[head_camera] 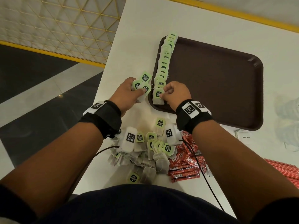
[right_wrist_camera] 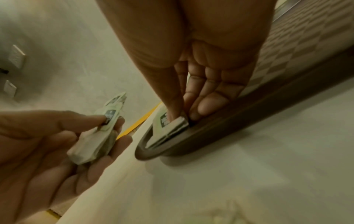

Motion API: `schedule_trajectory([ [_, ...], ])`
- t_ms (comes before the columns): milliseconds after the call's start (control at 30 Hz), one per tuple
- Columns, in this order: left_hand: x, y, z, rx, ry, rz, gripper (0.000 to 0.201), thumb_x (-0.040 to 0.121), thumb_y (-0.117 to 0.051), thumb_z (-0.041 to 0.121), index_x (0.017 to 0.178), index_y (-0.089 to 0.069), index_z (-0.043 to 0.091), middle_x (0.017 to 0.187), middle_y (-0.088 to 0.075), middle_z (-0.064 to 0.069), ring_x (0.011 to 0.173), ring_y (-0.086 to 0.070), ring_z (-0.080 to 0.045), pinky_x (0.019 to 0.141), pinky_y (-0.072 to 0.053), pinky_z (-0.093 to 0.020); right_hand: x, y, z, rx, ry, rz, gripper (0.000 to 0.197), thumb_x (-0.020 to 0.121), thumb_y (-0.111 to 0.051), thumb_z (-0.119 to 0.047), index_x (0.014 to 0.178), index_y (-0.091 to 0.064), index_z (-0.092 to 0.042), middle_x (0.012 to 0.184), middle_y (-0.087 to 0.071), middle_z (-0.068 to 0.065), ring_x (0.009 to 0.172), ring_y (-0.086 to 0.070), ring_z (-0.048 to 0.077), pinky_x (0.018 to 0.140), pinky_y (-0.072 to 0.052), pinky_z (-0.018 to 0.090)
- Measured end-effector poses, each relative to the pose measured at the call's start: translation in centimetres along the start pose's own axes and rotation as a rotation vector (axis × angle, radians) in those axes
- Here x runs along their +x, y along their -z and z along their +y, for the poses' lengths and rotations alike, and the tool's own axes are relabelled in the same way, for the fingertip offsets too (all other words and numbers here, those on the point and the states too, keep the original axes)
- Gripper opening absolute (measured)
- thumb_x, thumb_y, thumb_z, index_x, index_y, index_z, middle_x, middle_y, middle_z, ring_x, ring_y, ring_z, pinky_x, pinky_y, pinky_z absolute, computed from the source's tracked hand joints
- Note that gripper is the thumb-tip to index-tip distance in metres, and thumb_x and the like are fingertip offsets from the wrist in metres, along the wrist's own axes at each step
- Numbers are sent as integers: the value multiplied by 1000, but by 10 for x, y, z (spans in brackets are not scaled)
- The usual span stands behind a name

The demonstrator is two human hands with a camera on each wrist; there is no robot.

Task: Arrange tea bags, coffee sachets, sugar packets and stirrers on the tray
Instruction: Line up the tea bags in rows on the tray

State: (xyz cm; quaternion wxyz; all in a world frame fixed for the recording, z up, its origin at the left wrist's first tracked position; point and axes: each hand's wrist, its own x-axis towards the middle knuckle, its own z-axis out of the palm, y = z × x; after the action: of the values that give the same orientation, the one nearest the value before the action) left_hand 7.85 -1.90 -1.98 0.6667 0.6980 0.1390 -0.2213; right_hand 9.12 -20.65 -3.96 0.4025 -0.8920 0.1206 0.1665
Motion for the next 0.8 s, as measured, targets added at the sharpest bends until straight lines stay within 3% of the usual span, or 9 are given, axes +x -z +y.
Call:
schedule_trajectory([
  [200, 2, -3, -2, 48, -12, -24, 34, 93, -64, 11, 122, -48, 6, 116, -65, -12, 99, -65, -21, 72, -60, -29, -5, 5, 0, 17, 31, 86, 21, 83, -75, -28, 93, -58, -20, 81, -62, -3, 72, -57, 9, 62, -42, 18],
  [300, 1, -7, -1, 21, -19, -30, 37, 91, -67, 11, 122, -48, 5, 116, -66, -13, 103, -67, -25, 76, -61, -34, -14, 11, -6, 116, 97, 31, 22, 85, -71, -40, 90, -64, -20, 81, -64, -4, 73, -59, 9, 63, -47, 19],
  [433, 0, -17, 1, -9, -26, -51, 37, 90, -69, 9, 120, -48, 4, 117, -66, -15, 104, -66, -27, 77, -61, -36, -23, 15, -10, 264, 105, -155, 14, 84, -75, -23, 86, -63, -16, 85, -69, 9, 74, -62, 13, 65, -52, 25],
  [500, 0, -21, 2, -33, -14, -81, 32, 92, -65, 9, 119, -47, 6, 119, -65, -13, 104, -66, -26, 75, -61, -34, -25, 17, -8, 364, 72, -175, 12, 86, -72, -13, 85, -61, -15, 90, -70, 17, 74, -65, 16, 64, -54, 24],
  [600, 1, -23, 2, -60, 20, -92, 19, 97, -58, 10, 113, -47, 10, 122, -62, -11, 106, -65, -25, 77, -60, -35, -26, 22, -6, 541, -6, -174, 13, 90, -66, -5, 87, -56, -13, 94, -69, 16, 75, -67, 19, 63, -56, 25],
  [800, 1, -16, -4, -50, 22, -19, 19, 98, -54, 11, 116, -47, 12, 120, -64, -14, 108, -65, -27, 81, -59, -37, -27, 28, 9, 348, -16, -182, 10, 92, -63, -8, 94, -57, -15, 90, -69, 8, 70, -64, 13, 65, -54, 29],
])
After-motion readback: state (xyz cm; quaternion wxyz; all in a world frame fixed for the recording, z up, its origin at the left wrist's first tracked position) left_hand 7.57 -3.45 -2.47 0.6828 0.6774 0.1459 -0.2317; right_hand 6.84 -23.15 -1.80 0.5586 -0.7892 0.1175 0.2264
